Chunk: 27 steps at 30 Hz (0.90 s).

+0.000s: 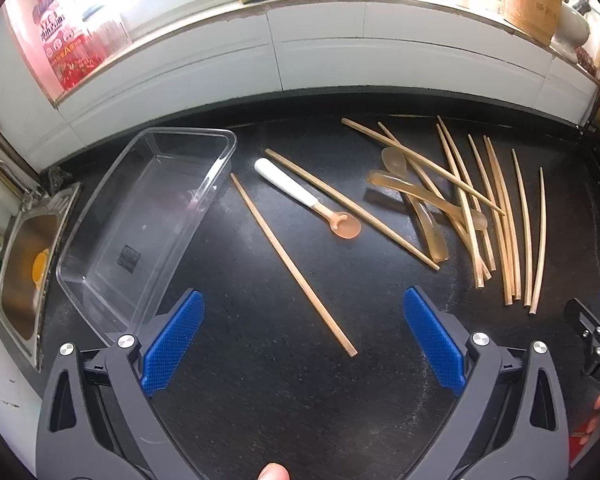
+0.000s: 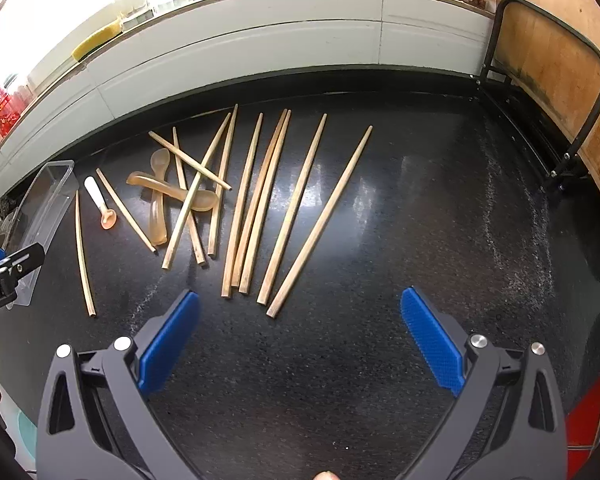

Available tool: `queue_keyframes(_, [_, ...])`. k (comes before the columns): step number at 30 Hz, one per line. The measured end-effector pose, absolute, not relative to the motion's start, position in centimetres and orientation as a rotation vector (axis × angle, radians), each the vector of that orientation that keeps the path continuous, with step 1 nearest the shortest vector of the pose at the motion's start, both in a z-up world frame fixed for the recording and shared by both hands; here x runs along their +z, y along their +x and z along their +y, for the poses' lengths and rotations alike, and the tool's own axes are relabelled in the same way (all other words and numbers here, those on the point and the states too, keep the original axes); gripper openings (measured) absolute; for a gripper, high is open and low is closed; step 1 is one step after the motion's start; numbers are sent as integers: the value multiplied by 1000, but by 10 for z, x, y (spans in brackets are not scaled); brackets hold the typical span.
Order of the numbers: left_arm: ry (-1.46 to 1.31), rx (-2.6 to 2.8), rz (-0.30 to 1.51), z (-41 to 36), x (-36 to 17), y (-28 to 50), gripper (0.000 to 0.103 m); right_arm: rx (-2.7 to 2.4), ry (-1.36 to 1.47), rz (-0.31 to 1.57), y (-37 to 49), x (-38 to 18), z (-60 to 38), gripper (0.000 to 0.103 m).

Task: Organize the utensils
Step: 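Grasp a wooden chopstick with the left gripper while the right grasps another chopstick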

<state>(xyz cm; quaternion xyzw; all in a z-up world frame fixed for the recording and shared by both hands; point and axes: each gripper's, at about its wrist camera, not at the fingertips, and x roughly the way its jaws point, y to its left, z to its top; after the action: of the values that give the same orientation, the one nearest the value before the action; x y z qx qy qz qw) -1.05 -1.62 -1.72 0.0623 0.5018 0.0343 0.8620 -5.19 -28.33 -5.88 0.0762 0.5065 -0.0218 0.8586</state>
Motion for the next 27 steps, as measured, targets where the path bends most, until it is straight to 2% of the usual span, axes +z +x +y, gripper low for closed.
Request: queue_keyframes(27, [26, 69, 1140, -10, -42, 1, 97, -91, 185, 1096, -43, -64, -293, 98])
